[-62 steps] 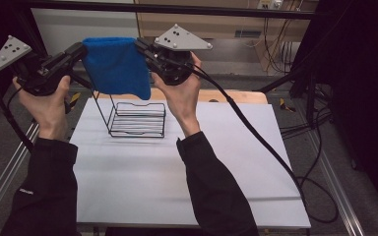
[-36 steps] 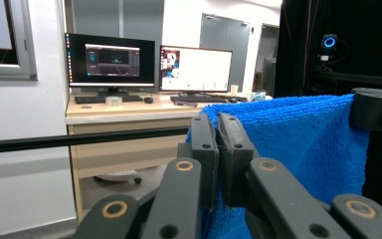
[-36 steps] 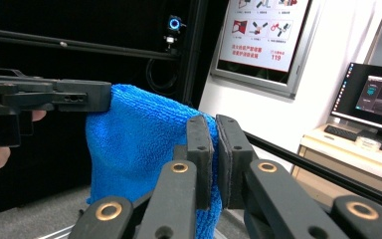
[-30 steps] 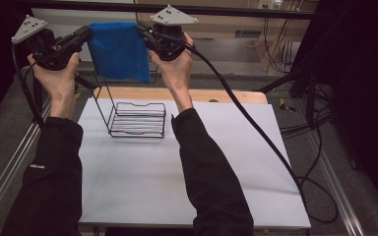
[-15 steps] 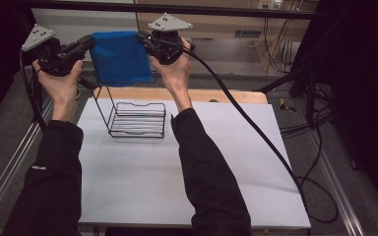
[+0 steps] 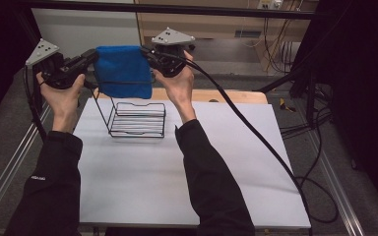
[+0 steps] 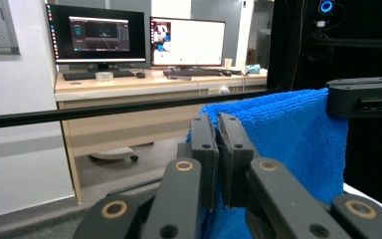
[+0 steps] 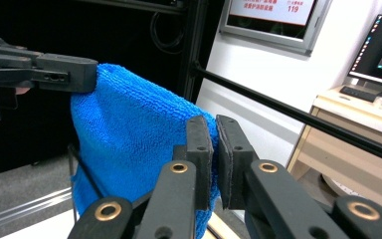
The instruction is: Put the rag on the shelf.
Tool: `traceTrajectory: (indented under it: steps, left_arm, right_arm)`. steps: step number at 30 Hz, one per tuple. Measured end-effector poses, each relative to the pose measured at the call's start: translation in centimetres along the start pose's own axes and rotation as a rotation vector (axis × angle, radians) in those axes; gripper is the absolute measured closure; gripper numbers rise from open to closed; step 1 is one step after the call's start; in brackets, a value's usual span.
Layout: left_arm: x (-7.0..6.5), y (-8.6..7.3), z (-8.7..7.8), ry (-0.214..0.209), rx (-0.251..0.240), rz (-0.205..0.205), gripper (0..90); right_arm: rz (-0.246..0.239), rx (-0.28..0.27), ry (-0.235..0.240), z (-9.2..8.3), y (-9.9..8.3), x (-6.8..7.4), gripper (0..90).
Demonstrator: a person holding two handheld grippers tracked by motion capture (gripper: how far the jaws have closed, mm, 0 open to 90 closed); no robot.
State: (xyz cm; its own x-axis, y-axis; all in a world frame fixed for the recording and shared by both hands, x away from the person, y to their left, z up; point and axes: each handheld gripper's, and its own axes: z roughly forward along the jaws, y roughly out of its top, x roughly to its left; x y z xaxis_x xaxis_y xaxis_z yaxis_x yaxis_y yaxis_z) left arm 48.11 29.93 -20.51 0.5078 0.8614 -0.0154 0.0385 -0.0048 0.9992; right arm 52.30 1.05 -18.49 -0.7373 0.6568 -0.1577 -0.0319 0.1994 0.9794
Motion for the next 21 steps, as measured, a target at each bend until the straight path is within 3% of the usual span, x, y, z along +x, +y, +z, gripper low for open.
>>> traceTrajectory:
  steps: [7,13,21]
  left_arm:
    - [-0.1,-0.4,-0.7,-0.011,0.025,0.01,86.2]
    - [-0.3,-0.4,-1.8,-0.029,0.026,0.025,86.0]
    - [-0.3,-1.1,-2.3,-0.028,0.049,0.043,85.7]
  right_arm:
    - [0.007,0.012,0.018,-0.5,-0.5,0.6,85.6]
    - [-0.007,0.007,0.042,-1.1,-0.4,1.2,85.5]
    - [-0.031,0.039,0.055,-1.3,-0.7,2.0,85.4]
